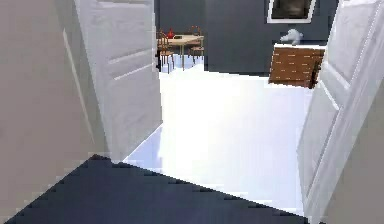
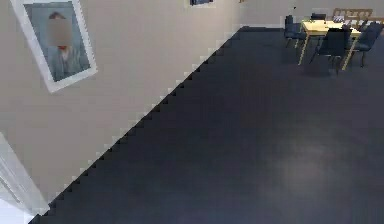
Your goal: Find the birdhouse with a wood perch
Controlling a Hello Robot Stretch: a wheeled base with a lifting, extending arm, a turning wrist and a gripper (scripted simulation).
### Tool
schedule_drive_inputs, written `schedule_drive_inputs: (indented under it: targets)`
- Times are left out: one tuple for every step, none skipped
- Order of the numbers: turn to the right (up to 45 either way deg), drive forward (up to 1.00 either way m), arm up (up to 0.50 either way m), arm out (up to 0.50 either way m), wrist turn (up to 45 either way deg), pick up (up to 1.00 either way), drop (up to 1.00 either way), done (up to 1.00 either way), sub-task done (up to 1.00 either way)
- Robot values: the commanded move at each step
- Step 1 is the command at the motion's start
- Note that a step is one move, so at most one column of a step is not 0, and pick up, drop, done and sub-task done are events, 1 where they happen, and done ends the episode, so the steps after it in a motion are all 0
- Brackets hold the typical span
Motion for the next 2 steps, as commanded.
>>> schedule_drive_inputs:
  targets:
    - [0.0,1.00,0.00,0.00,0.0,0.00,0.00,0.00,0.00]
    - [0.0,1.00,0.00,0.00,0.0,0.00,0.00,0.00,0.00]
